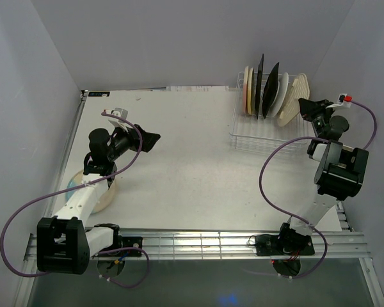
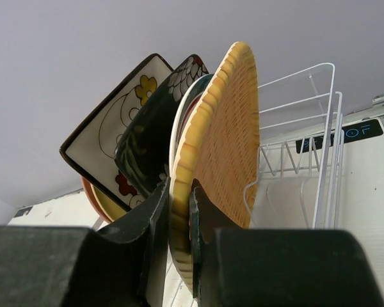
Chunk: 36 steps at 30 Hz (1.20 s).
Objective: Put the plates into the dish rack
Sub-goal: Pick up the plate from the dish rack.
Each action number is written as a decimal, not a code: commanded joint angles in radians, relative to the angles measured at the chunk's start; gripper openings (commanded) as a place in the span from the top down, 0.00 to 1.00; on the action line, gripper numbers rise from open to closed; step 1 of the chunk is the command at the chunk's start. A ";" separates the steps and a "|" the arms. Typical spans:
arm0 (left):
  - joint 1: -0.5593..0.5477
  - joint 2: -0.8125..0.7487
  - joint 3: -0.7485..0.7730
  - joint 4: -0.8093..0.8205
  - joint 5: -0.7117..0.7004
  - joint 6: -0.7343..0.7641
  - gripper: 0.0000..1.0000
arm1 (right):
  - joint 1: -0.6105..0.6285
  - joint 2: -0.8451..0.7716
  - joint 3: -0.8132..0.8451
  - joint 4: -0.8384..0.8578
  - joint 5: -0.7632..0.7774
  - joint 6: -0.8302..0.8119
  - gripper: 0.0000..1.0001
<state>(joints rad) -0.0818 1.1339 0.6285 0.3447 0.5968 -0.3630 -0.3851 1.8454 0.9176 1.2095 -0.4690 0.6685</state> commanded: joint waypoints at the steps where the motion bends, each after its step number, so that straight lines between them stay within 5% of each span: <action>1: 0.002 -0.040 -0.007 0.014 0.026 0.010 0.05 | -0.003 0.000 0.072 0.202 0.012 -0.024 0.92; 31: 0.002 -0.040 -0.004 0.013 0.043 0.010 0.05 | 0.133 0.072 0.207 -0.037 0.098 -0.314 0.92; 36: 0.002 -0.048 -0.004 0.013 0.040 0.013 0.05 | 0.164 0.068 0.213 -0.077 0.118 -0.351 0.66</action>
<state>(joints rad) -0.0818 1.1278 0.6285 0.3447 0.6193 -0.3626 -0.2398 1.9385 1.0779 1.0855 -0.3656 0.3782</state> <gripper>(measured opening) 0.950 0.313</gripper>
